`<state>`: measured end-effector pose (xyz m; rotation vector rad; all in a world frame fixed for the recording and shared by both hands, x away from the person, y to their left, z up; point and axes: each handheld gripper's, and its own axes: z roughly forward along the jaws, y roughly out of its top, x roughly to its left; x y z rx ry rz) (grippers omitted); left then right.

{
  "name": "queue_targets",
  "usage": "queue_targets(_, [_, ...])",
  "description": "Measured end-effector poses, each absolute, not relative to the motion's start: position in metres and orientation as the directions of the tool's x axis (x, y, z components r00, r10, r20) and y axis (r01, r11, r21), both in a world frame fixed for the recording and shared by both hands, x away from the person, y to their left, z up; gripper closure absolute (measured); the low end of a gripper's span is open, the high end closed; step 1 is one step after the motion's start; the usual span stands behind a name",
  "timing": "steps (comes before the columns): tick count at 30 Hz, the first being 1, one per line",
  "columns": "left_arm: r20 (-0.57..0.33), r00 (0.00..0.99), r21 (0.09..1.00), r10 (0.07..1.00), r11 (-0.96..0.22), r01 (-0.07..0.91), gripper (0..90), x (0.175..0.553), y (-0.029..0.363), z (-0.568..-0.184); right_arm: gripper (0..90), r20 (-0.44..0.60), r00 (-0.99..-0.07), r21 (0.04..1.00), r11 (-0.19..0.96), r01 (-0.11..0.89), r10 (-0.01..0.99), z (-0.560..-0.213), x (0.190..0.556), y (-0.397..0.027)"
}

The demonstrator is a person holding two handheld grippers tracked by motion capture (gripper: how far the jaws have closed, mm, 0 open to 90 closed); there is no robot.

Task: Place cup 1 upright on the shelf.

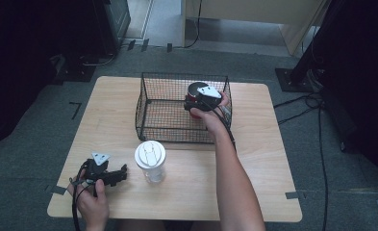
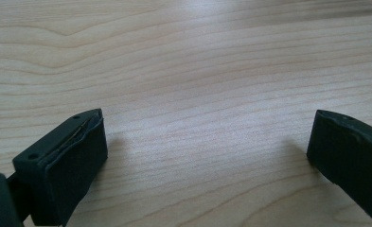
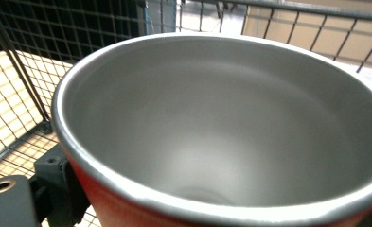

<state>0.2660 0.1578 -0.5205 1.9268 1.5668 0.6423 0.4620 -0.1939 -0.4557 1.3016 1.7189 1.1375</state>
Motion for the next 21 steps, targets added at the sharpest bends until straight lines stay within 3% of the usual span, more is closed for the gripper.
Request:
queue_targets(13, [0.013, 0.199, 0.690, 0.980, -0.153, 0.708, 0.1, 0.2660, 0.1578, -0.5204, 4.1, -0.032, -0.262, 0.903, 0.141, 0.406, 0.965, -0.4584, 0.4627, -0.1921])
queue_targets(21, [0.013, 0.198, 0.690, 0.980, -0.152, 0.708, 0.1, 0.2662, 0.1578, -0.5204, 0.0, -0.014, -0.283, 0.919, 0.124, 0.375, 0.959, -0.4545, 0.4605, -0.1908])
